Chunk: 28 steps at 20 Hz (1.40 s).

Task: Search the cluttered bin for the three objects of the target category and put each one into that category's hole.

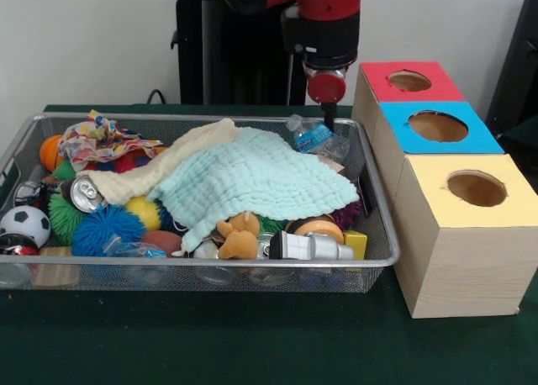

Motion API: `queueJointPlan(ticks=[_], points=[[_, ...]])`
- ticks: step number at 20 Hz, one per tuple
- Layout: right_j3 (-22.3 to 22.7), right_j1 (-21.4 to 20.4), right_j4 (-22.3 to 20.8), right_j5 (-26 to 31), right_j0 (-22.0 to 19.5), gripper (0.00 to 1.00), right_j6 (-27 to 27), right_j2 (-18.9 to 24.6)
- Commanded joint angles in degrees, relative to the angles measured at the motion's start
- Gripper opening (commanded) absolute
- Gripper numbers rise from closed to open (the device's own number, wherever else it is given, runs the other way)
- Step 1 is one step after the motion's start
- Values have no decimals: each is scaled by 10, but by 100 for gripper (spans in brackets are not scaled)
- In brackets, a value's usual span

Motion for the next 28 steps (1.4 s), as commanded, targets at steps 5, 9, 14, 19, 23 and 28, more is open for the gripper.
queueJointPlan(ticks=[5,9,14,19,23,28], points=[[-81,15,-23,46,-64,100,-7,12],[-72,-3,-11,75,-78,100,-24,27],[-49,-33,6,102,-89,100,-25,39],[-42,-43,10,107,-84,100,-8,42],[-39,-47,11,106,-80,100,1,43],[-20,-65,35,102,-80,100,19,55]])
